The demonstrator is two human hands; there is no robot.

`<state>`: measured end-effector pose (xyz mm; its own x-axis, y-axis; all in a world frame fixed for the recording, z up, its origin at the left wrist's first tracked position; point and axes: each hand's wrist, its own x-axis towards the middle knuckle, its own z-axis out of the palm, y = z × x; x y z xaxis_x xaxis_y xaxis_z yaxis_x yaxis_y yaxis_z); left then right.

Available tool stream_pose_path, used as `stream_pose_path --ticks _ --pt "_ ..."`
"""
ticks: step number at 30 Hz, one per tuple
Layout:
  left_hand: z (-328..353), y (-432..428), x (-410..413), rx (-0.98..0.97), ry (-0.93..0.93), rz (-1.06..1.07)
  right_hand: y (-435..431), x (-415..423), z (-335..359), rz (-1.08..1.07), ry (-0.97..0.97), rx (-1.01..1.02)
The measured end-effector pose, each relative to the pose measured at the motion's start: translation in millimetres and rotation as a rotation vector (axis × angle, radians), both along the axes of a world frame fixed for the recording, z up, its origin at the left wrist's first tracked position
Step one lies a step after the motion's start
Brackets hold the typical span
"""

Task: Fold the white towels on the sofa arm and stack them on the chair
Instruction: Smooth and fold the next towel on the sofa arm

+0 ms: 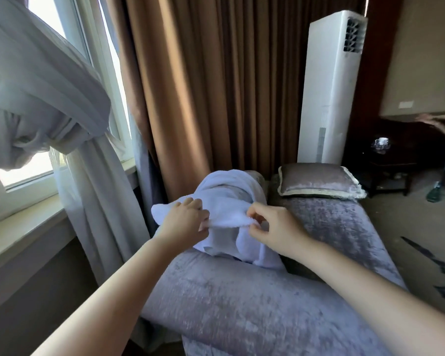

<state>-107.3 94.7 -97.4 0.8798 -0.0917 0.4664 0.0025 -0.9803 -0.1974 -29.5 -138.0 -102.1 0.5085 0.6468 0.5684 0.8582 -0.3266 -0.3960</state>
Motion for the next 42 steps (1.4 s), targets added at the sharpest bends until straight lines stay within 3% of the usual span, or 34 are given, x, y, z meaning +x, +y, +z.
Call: stream_pose_path --ticks 6,12,14,16,19,21,24,27,30,35,42 --pt "-55.4 -8.9 -83.7 0.105 0.307 -0.122 -29.5 -56.2 -67.5 0.252 -0.32 -0.279" --pt "-43.3 -28.5 -103.6 -0.057 0.482 -0.085 -43.1 -66.8 -80.2 0.292 -0.478 -0.288" --pt "-32.6 -34.1 -90.2 -0.153 0.438 -0.042 -45.0 -63.5 -76.6 0.306 -0.407 -0.215" --pt "-25.5 -34.4 -68.3 -0.164 0.298 0.003 -41.8 -52.6 -69.6 0.258 -0.27 -0.011" --pt "-23.7 -35.3 -29.2 -0.172 0.145 0.015 -26.9 -21.6 -57.7 -0.06 -0.032 0.259" --pt "-28.1 -38.5 -4.2 -0.152 0.169 -0.01 -18.7 6.1 -57.9 -0.278 0.283 0.076" --pt "-34.0 -46.5 30.6 -0.111 0.31 -0.041 -14.7 33.4 -66.6 -0.268 0.64 -0.178" --pt "-36.4 -49.3 57.7 -0.039 0.486 -0.027 -20.0 39.5 -63.8 -0.186 0.618 -0.24" --pt "-31.7 -44.7 69.5 -0.075 0.587 -0.002 -28.4 43.6 -46.1 -0.149 0.53 -0.134" --pt "16.8 -36.6 69.3 -0.056 0.405 0.061 -51.1 57.3 4.5 -0.191 0.369 -0.154" --pt "118.9 -48.2 64.9 0.03 -0.272 -0.078 -85.0 63.7 73.2 -0.294 0.115 -0.326"
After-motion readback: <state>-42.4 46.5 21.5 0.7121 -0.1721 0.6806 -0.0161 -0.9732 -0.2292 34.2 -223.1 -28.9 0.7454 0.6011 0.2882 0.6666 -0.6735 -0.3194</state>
